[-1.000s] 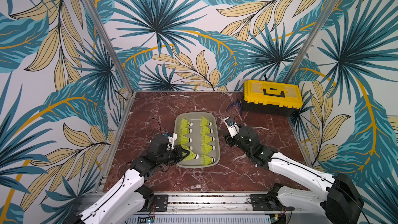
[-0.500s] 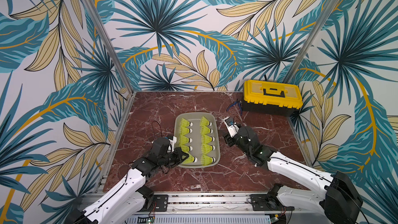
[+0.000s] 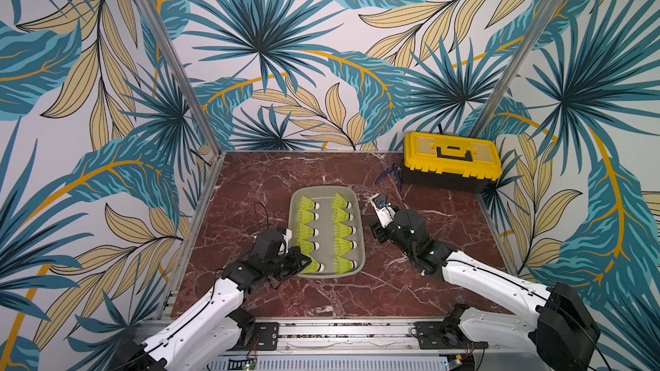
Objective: Put the shuttlecocks into the storage box
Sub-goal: Place the shuttlecock in the storage box.
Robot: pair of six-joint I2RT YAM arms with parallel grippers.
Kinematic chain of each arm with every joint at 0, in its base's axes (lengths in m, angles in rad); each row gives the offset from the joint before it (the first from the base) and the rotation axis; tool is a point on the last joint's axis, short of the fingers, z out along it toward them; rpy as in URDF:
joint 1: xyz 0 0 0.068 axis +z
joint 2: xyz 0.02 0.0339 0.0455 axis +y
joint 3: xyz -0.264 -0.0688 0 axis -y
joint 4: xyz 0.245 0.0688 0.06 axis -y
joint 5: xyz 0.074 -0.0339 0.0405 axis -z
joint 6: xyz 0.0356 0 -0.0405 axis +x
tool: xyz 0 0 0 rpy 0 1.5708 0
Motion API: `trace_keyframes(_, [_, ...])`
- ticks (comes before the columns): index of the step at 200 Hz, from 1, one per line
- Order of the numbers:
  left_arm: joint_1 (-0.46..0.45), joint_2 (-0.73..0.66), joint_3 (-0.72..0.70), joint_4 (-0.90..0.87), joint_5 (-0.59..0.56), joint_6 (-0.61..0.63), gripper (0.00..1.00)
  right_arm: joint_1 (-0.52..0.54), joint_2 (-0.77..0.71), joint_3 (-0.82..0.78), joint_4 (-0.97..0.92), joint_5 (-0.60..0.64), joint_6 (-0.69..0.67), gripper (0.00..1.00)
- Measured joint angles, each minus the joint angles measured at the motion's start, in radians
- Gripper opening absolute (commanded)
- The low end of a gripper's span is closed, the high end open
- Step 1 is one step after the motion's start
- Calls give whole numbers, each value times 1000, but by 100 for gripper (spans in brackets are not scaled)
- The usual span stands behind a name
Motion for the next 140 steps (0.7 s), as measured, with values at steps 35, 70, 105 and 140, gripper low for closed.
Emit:
trace_keyframes(35, [0,0,-2,-1,-27,3,0,0,0,0,0,0,0,65])
trace_keyframes(70, [0,0,-5,-3,-55,8,0,0,0,0,0,0,4,65])
trace_keyframes(105, [0,0,-5,-3,-78,8,0,0,0,0,0,0,5,65])
trace_keyframes(140, [0,0,-6,-4,-93,8,0,0,0,0,0,0,8,65])
